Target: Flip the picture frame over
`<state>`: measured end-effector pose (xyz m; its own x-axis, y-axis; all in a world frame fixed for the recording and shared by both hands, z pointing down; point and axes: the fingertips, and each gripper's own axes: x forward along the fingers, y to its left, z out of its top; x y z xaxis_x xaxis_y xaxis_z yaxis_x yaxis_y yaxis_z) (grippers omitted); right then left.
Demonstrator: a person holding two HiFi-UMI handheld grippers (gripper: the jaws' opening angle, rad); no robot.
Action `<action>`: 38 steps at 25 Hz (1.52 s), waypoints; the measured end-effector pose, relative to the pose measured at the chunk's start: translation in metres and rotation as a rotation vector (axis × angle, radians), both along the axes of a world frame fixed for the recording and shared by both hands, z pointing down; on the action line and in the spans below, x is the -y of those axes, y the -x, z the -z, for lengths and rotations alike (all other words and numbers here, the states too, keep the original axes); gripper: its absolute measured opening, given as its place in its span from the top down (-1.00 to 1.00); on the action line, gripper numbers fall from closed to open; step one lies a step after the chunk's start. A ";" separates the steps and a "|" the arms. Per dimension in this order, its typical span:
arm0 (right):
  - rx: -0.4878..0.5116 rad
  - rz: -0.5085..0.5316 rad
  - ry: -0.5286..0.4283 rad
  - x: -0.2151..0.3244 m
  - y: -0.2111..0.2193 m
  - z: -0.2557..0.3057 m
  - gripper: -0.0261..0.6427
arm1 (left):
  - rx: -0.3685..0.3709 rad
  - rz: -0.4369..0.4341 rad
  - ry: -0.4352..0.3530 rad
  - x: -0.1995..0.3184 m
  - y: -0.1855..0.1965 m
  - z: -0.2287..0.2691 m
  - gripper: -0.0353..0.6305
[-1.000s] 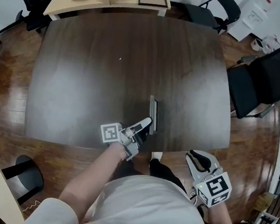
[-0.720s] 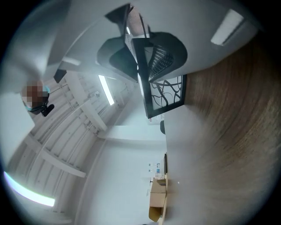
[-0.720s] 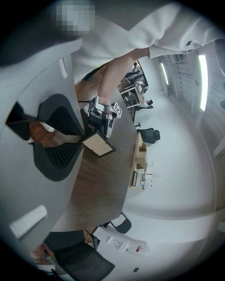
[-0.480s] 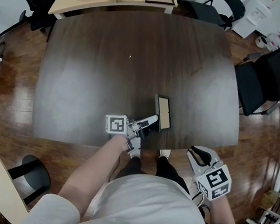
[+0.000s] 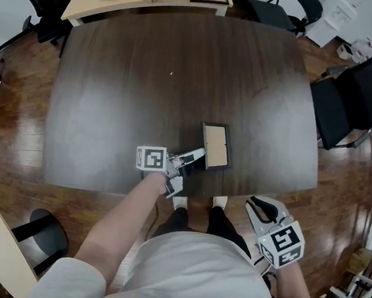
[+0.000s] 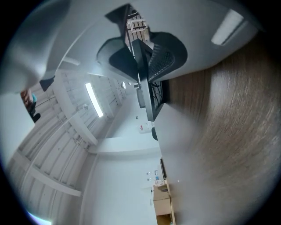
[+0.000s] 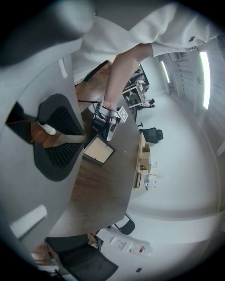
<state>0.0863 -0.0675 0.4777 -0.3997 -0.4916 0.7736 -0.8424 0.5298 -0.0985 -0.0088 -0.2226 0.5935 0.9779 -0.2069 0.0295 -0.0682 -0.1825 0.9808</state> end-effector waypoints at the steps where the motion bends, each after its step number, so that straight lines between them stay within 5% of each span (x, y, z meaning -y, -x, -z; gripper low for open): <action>1: 0.000 -0.004 0.000 -0.001 0.000 0.000 0.75 | -0.002 -0.005 -0.003 0.001 -0.001 0.000 0.67; 5: -0.001 -0.020 -0.001 -0.003 -0.001 0.001 0.75 | 0.030 -0.012 0.001 0.008 -0.003 0.000 0.67; 18: 0.007 -0.083 0.006 -0.020 -0.003 0.007 0.75 | 0.407 -0.021 -0.042 0.014 0.005 -0.023 0.71; 24: -0.005 -0.116 0.019 -0.043 -0.011 -0.002 0.75 | 0.608 0.014 -0.237 0.021 0.015 -0.015 0.71; 29: -0.005 -0.093 -0.014 -0.068 -0.018 -0.002 0.75 | 0.607 0.029 -0.481 -0.014 0.022 0.033 0.71; 33: 0.006 -0.060 -0.068 -0.108 -0.025 0.014 0.75 | 0.488 0.080 -0.550 -0.083 0.033 0.092 0.72; 38: 0.044 0.018 -0.147 -0.170 -0.046 0.015 0.75 | 0.502 0.120 -0.707 -0.193 0.032 0.142 0.73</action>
<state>0.1321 0.1027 0.4626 -0.4418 -0.5906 0.6753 -0.8289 0.5566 -0.0555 -0.0411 -0.0297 0.4514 0.8542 -0.4399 0.2771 -0.5195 -0.7006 0.4891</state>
